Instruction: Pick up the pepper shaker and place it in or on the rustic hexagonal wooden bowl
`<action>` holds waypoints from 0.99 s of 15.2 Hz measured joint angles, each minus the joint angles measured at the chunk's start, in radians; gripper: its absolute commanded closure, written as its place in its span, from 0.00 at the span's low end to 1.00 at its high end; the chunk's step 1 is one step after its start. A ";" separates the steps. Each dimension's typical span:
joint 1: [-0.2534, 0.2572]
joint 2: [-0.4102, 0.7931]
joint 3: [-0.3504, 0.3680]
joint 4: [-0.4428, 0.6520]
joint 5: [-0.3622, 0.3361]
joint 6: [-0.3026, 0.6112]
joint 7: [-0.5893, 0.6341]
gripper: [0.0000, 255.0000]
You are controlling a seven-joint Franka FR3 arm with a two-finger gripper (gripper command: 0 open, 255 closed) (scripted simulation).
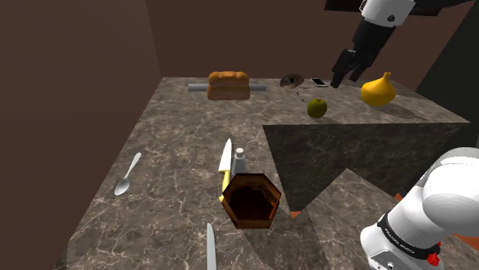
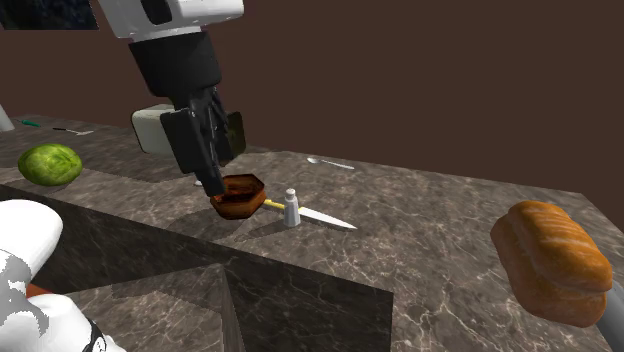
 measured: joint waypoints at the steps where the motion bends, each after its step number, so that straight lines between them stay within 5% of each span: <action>1: 0.000 0.000 0.000 0.000 0.000 0.000 0.000 0.00; 15: 0.077 0.313 0.209 0.006 0.059 0.235 0.192 0.00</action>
